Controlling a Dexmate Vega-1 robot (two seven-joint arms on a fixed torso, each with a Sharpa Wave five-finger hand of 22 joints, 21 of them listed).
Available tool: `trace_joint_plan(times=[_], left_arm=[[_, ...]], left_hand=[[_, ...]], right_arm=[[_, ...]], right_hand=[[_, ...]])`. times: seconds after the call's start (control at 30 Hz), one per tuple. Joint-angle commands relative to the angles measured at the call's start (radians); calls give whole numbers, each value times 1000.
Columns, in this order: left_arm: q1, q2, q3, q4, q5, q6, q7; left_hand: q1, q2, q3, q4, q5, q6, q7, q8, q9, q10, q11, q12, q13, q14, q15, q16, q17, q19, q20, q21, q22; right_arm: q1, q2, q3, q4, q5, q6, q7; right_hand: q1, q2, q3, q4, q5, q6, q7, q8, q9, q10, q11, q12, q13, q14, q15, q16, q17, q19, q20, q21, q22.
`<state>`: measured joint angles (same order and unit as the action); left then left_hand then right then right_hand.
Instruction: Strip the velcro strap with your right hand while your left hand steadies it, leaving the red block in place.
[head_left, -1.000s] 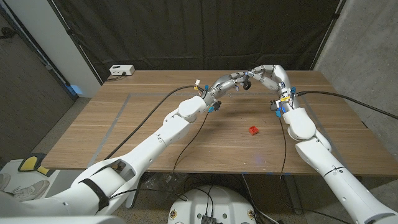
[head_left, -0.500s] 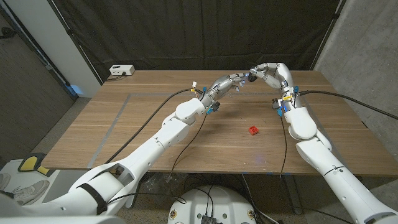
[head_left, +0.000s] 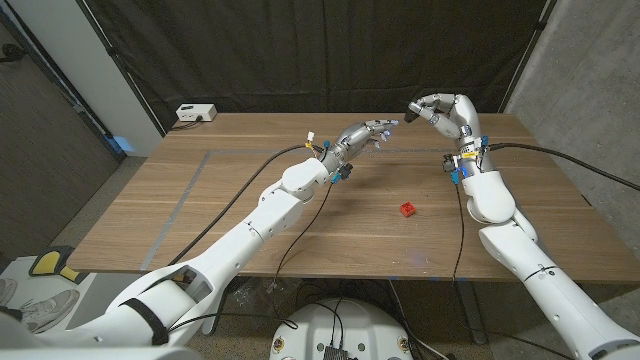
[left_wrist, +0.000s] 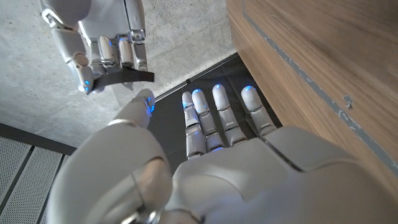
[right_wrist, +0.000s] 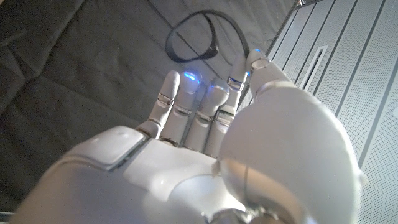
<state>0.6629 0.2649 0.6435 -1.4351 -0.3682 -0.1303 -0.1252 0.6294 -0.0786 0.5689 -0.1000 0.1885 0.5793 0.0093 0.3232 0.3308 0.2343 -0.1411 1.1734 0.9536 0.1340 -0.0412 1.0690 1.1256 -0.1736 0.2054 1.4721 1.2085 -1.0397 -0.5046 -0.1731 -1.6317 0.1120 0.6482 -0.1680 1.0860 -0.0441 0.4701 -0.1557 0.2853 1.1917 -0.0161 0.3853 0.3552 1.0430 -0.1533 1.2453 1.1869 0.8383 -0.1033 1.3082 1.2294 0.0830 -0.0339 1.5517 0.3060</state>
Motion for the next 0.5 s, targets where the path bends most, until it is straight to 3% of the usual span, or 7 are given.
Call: trace_joint_plan(times=[0.03,0.1,0.3,0.37,0.47,0.5], left_arm=[[-10,0,7,-23,-12,51,3],[-16,-1,7,-17,-33,56,-24],[-17,-3,7,-12,-44,49,-38],[-11,-1,4,-15,-53,46,-42],[4,1,-7,-19,-75,35,-48],[8,3,-8,-18,-72,21,-46]], left_hand=[[-7,-16,-19,-3,0,42,-4,19,-2,9,-5,8,-1,12,-58,5,-10,-169,8,4,-1],[5,-5,-19,-7,3,81,-2,31,-6,15,-7,11,-3,17,-59,4,-20,-170,7,7,-1],[15,13,-20,-7,3,86,6,27,-13,15,-5,17,0,14,-57,2,-31,-177,7,10,0],[22,34,-14,-4,3,83,9,22,-16,12,-2,20,4,10,-50,0,-38,-184,6,11,0],[36,105,24,8,8,66,28,2,-30,-10,21,21,10,-14,-26,-10,-51,-222,3,-12,-9],[31,107,29,9,9,47,32,-10,-33,-14,26,23,13,-20,-22,-5,-43,-234,5,-19,-9]], right_arm=[[3,-41,-27,-4,15,38,9],[8,-47,-36,4,35,46,24],[10,-52,-40,10,43,37,20],[11,-52,-40,12,44,32,18],[13,-52,-40,15,50,25,20],[14,-53,-39,15,49,22,20]], right_hand=[[-2,9,12,2,3,4,0,6,4,-2,-15,1,5,4,-114,-2,1,-6,-16,7,-1],[-2,8,13,2,2,4,0,7,6,-5,-14,2,9,2,-114,-2,1,-5,-16,7,-2],[-4,5,23,1,1,2,-2,6,5,-4,-14,-10,-8,0,-115,-2,1,-5,-17,8,-7],[-5,4,25,1,0,2,-1,6,5,-1,-15,-10,-8,-1,-115,-2,1,-5,-17,8,-9],[-6,3,27,1,0,2,-3,6,6,-3,-16,-5,1,-1,-114,-3,1,-5,-18,8,-10],[-6,3,28,1,0,3,-2,6,5,-4,-17,-3,5,-1,-114,-3,1,-5,-19,8,-10]])
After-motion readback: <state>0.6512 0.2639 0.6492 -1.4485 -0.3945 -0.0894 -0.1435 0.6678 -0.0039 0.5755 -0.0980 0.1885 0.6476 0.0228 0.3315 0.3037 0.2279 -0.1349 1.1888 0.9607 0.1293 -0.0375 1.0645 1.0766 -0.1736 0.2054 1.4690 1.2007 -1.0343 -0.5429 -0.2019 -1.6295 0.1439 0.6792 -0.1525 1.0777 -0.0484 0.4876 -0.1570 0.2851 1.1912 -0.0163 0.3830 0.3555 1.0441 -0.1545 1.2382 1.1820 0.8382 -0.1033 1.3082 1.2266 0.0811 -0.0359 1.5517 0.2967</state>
